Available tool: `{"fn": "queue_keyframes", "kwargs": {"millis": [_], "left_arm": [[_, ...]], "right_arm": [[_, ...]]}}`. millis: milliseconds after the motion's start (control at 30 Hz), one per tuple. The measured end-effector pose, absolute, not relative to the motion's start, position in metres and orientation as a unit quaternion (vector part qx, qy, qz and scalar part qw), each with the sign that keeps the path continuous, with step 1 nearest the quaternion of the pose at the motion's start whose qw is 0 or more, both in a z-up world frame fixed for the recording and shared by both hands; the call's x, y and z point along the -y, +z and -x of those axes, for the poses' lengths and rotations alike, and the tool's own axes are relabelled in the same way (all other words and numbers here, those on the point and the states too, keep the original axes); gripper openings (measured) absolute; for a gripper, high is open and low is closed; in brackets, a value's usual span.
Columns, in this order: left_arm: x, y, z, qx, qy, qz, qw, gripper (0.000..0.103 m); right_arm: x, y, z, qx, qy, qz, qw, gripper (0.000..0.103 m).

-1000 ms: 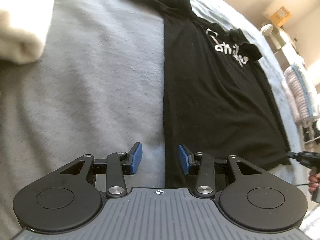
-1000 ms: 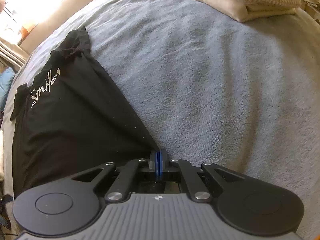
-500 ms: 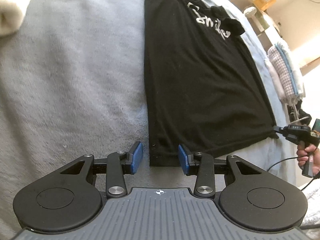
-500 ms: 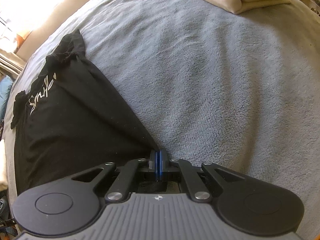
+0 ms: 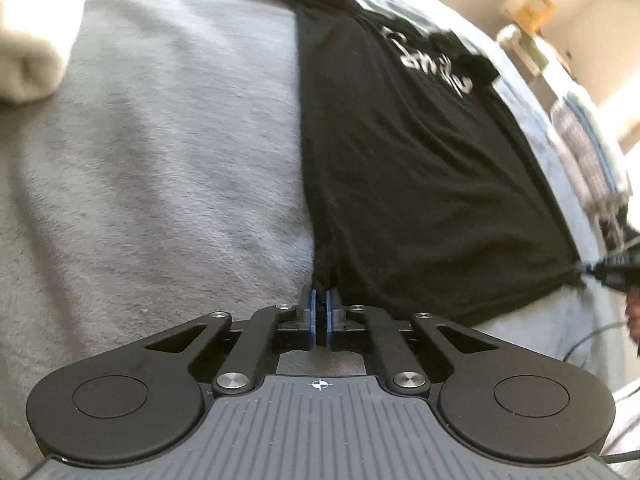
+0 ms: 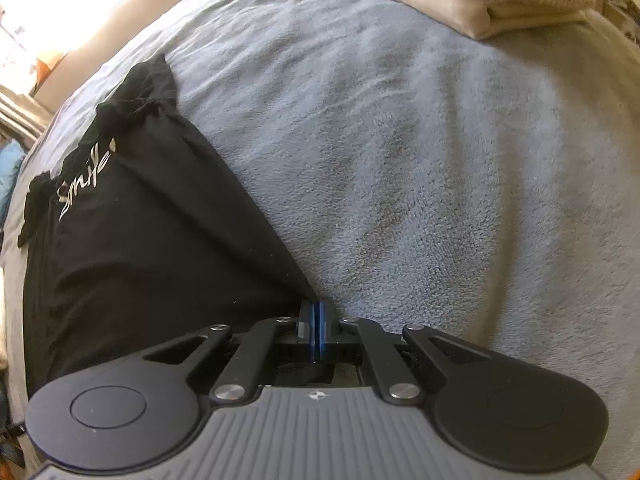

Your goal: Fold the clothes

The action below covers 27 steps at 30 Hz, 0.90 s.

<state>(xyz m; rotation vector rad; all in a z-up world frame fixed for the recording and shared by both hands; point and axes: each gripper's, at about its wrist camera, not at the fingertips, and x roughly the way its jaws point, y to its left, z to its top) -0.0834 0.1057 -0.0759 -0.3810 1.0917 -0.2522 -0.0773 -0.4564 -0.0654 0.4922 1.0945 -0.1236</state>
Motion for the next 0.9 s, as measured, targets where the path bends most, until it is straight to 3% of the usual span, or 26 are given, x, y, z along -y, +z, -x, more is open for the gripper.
{"fn": "queue_keyframes", "kwargs": {"millis": [333,567,667,733,900], "left_arm": [[-0.151,-0.029,0.091,-0.51,-0.155,0.216,0.818,0.001],[-0.134,-0.055,0.084,-0.541,-0.141,0.158,0.814,0.001],[-0.126,-0.069,0.081,-0.555,-0.133,0.135,0.81,0.002],[-0.12,-0.078,0.079,-0.564,-0.128,0.12,0.807,0.003],[-0.112,-0.087,0.07,-0.58,-0.108,0.112,0.8,0.005]], "right_arm": [[0.446,-0.014,0.084,-0.526,-0.014,-0.203,0.826,0.0],[0.439,-0.06,0.072,-0.573,-0.01,-0.184,0.799,0.001],[0.448,-0.067,0.069,-0.581,0.001,-0.19,0.792,0.007],[0.457,-0.055,0.069,-0.571,0.008,-0.197,0.797,0.022],[0.476,-0.023,0.06,-0.531,0.029,-0.219,0.818,0.023]]}}
